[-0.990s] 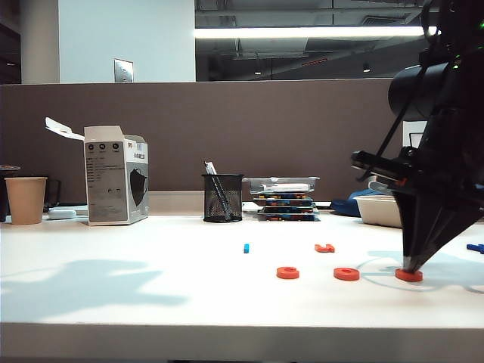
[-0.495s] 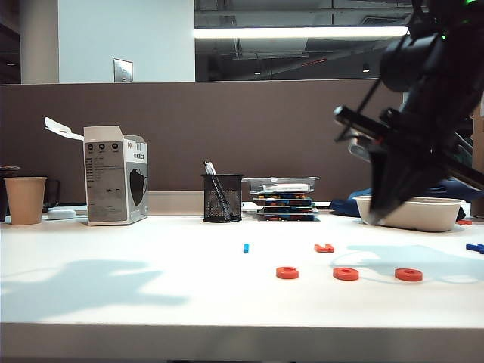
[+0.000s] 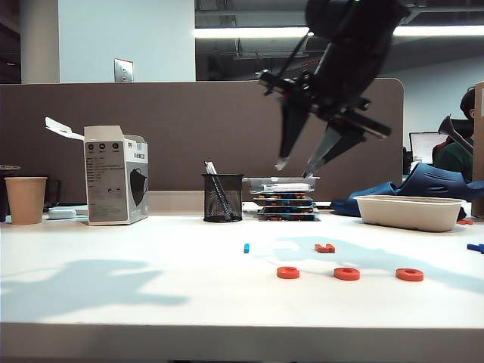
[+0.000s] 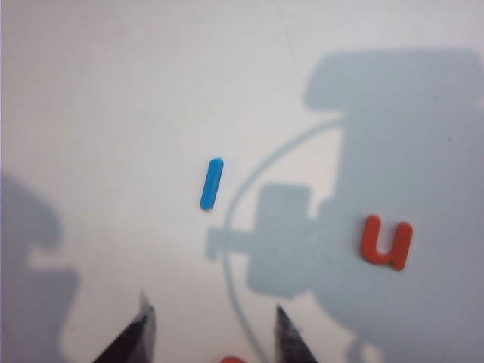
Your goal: Select the appropriate letters from the row of letter magnets placed on the table to arrange into the word "cool".
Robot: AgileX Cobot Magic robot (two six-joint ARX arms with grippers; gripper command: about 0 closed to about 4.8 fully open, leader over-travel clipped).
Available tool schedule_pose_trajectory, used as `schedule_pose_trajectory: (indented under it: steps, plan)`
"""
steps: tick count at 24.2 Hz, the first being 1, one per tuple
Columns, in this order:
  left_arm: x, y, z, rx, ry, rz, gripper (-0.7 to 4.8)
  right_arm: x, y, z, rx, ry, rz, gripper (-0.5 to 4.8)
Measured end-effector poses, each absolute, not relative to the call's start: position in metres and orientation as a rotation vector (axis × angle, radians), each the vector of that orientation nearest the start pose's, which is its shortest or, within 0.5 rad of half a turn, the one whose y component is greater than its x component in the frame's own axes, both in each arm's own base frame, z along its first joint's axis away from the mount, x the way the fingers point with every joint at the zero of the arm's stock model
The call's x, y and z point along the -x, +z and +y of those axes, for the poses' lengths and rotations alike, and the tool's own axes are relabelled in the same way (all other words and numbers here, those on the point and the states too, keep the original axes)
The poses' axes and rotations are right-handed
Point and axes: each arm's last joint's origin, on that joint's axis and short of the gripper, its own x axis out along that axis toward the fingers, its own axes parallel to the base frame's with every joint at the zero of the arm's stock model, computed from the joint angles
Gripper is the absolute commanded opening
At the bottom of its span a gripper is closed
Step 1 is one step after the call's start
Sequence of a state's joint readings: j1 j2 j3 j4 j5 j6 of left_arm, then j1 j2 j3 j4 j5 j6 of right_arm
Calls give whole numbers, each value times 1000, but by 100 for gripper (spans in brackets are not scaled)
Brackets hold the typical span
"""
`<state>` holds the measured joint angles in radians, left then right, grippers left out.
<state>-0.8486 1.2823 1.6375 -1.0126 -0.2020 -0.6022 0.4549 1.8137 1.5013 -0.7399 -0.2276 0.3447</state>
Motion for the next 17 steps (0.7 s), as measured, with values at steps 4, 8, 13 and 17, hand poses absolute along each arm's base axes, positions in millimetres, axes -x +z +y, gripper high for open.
schedule_pose_trajectory:
  steps: [4, 8, 13, 17]
  plan:
    - [-156, 439, -169, 230, -422, 735, -5, -366, 255, 197, -163, 409, 1164, 185]
    - [-156, 439, -169, 230, -422, 735, -5, -376, 243, 224, -105, 401, 1208, 185]
    - [-156, 439, -169, 231, -422, 735, -5, -379, 220, 250, -10, 353, 1268, 185]
    - [-156, 439, -168, 230, -422, 735, -5, -378, 198, 262, 49, 325, 1315, 184]
